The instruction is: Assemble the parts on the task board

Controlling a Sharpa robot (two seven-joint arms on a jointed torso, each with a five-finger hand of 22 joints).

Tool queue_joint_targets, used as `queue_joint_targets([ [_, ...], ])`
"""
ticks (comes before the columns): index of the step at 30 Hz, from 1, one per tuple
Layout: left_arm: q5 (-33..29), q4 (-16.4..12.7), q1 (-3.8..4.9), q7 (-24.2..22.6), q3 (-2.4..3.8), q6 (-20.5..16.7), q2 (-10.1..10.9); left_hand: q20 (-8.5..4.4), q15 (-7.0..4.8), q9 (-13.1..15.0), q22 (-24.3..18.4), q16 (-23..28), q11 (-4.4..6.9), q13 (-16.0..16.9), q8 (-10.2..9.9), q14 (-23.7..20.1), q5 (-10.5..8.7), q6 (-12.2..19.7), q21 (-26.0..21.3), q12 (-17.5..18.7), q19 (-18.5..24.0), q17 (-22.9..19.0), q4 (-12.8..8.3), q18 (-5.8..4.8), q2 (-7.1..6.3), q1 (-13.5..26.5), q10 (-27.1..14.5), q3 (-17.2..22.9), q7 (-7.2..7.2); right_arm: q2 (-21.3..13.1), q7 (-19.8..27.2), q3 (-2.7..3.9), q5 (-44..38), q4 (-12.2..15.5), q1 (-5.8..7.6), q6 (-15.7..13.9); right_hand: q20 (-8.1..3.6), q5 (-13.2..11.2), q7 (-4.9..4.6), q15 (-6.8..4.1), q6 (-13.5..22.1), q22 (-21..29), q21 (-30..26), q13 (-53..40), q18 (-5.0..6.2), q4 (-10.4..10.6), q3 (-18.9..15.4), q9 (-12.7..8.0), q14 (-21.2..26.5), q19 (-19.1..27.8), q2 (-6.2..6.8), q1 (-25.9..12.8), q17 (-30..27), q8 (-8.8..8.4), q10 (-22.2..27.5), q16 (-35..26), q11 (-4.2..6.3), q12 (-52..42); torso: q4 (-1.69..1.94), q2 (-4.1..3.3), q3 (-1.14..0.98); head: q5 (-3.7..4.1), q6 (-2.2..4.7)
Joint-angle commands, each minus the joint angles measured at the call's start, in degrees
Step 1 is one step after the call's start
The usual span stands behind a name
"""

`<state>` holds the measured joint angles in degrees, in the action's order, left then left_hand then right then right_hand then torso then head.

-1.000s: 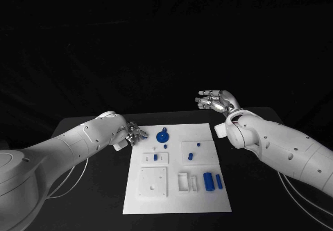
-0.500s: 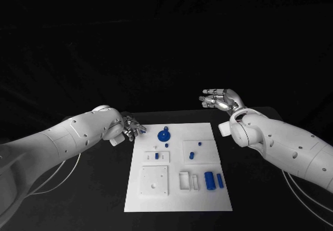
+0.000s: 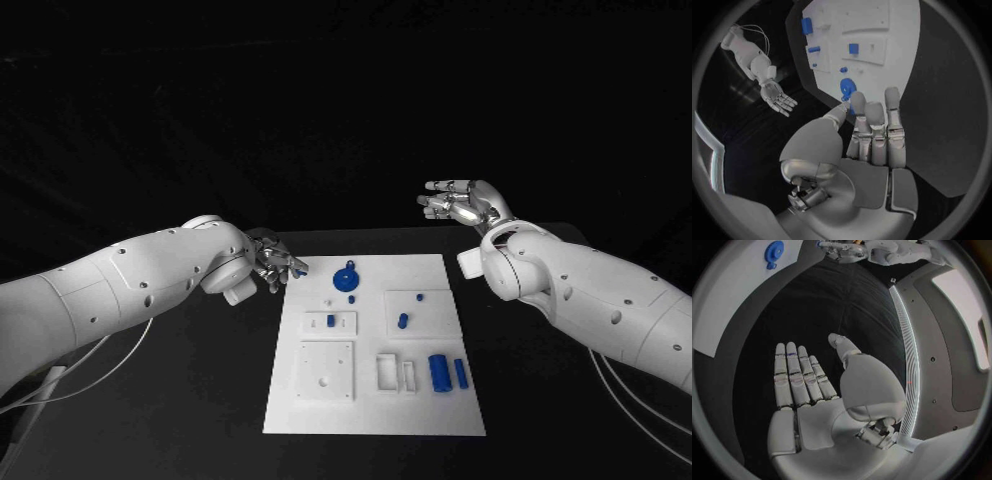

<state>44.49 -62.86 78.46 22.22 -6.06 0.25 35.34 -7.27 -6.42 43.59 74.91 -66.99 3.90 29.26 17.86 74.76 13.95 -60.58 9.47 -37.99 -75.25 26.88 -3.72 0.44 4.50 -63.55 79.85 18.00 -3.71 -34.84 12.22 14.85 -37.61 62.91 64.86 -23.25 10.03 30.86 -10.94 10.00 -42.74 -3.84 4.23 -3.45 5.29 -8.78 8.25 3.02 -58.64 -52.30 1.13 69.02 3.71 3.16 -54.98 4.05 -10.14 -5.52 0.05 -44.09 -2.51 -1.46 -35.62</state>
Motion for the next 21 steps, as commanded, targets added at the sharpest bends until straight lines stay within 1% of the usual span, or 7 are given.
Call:
queue_joint_targets([
  [1, 0.56, -3.28, 0.15, 1.23, -0.60, -6.20, 0.99, -0.12, -0.11, 0.66, 0.96, 1.34, 0.17, 1.29, -1.10, 0.99, 0.45, -5.54, 0.23, 1.72, -0.44, 1.68, -3.24, -0.26, -0.75, 0.10, 1.24, 4.08, 4.53, -0.03, 0.42, 0.02, -0.06, 0.05, -0.08, 0.60, -0.04, 0.28, -0.04, -0.13, 0.32, 0.08, -0.24, 0.05, 0.76, -0.24, 0.18, -0.06, 0.38, 0.49, -0.32, 0.10, -0.09, -0.20, 0.26, -0.30, -0.11, -0.18, 0.23, 0.20, 0.04, -0.05, -0.31],
  [5, 1.15, -6.75, 0.16, 1.81, -1.80, -8.40, 2.14, -0.17, -0.26, 1.45, 0.95, 2.57, 0.22, 2.45, -1.92, 1.70, 0.82, -6.26, 0.27, 3.11, -0.70, 3.26, -3.25, -0.26, -1.03, 0.20, 2.20, 4.25, 4.74, -0.08, 0.49, 0.02, -0.06, 0.03, -0.19, 0.53, -0.06, 0.35, -0.03, -0.13, 0.24, 0.08, -0.23, 0.05, 0.77, -0.30, 0.28, -0.05, 0.34, 0.46, -0.36, 0.11, -0.09, -0.20, 0.23, -0.30, -0.09, -0.19, 0.11, 0.20, 0.02, -0.24, -0.40],
  [8, 1.98, -8.91, 0.15, 2.06, -2.67, -9.47, 2.77, -0.18, -0.23, 1.76, 0.96, 2.59, 0.29, 2.66, -1.70, 1.96, 1.07, -6.77, 0.33, 3.18, -0.80, 3.56, -3.13, -0.23, -1.23, 0.38, 2.51, 4.05, 4.82, -0.12, 0.51, 0.02, -0.06, 0.02, -0.27, 0.50, -0.06, 0.35, -0.03, -0.13, 0.24, 0.08, -0.23, 0.05, 0.77, -0.30, 0.28, -0.05, 0.34, 0.46, -0.36, 0.11, -0.09, -0.20, 0.23, -0.30, -0.09, -0.19, 0.13, 0.28, -0.02, -0.28, -0.62],
  [10, 2.74, -10.34, 0.15, 2.20, -3.50, -10.03, 3.14, -0.11, -0.20, 1.87, 0.95, 2.78, 0.27, 2.78, -1.86, 2.26, 1.09, -7.18, 0.39, 3.49, -0.91, 3.88, -3.15, -0.16, -1.33, 0.40, 2.97, 4.00, 4.89, -0.16, 0.53, 0.02, -0.05, 0.01, -0.35, 0.50, -0.06, 0.35, -0.03, -0.13, 0.24, 0.08, -0.23, 0.05, 0.77, -0.30, 0.28, -0.05, 0.34, 0.46, -0.36, 0.11, -0.09, -0.20, 0.23, -0.30, -0.09, -0.19, 0.12, 0.25, -0.06, -0.35, -0.66],
  [14, 3.81, -11.77, 0.14, 2.46, -4.42, -10.25, 3.40, 0.07, -0.17, 2.11, 0.96, 3.28, 0.26, 3.18, -2.42, 2.82, 1.28, -8.15, 0.53, 4.20, -1.10, 4.58, -3.33, 0.10, -1.58, 0.45, 3.90, 3.86, 5.03, -0.16, 0.53, 0.02, -0.01, 0.05, -0.45, 0.49, -0.06, 0.35, -0.03, -0.13, 0.24, 0.08, -0.23, 0.05, 0.77, -0.30, 0.28, -0.05, 0.34, 0.46, -0.36, 0.11, -0.09, -0.20, 0.23, -0.30, -0.09, -0.19, 0.10, 0.18, -0.09, -0.35, -0.68],
  [18, 5.27, -12.55, 0.05, 2.77, -5.48, -9.98, 3.19, 0.11, -0.23, 2.60, 1.00, 3.12, 0.25, 3.52, -2.24, 2.92, 1.31, -8.40, 0.67, 4.13, -1.19, 5.04, -3.41, 0.19, -1.59, 0.48, 4.14, 3.82, 5.12, 0.00, 0.57, 0.02, 0.01, 0.11, -0.54, 0.46, -0.06, 0.62, -0.01, -0.14, 0.17, 0.08, -0.24, 0.05, 0.76, -0.35, 0.42, -0.05, 0.33, 0.44, -0.33, -0.07, -0.09, -0.19, 0.22, -0.30, -0.09, -0.17, -0.04, 0.14, -0.18, -0.76, -0.81],
  [21, 6.24, -12.82, -0.07, 2.96, -5.93, -9.73, 2.91, 0.15, -0.22, 2.89, 1.01, 3.02, 0.31, 3.80, -2.19, 3.01, 1.27, -8.59, 0.79, 4.06, -1.22, 5.39, -3.48, 0.25, -1.60, 0.52, 4.26, 3.79, 5.20, 0.11, 0.57, 0.02, 0.02, 0.15, -0.58, 0.51, -0.07, 0.73, -0.01, -0.13, 0.15, 0.08, -0.23, 0.05, 0.76, -0.36, 0.49, -0.05, 0.32, 0.43, -0.33, -0.09, -0.09, -0.19, 0.20, -0.30, -0.09, -0.17, -0.10, 0.15, -0.10, -0.77, -1.01],
])
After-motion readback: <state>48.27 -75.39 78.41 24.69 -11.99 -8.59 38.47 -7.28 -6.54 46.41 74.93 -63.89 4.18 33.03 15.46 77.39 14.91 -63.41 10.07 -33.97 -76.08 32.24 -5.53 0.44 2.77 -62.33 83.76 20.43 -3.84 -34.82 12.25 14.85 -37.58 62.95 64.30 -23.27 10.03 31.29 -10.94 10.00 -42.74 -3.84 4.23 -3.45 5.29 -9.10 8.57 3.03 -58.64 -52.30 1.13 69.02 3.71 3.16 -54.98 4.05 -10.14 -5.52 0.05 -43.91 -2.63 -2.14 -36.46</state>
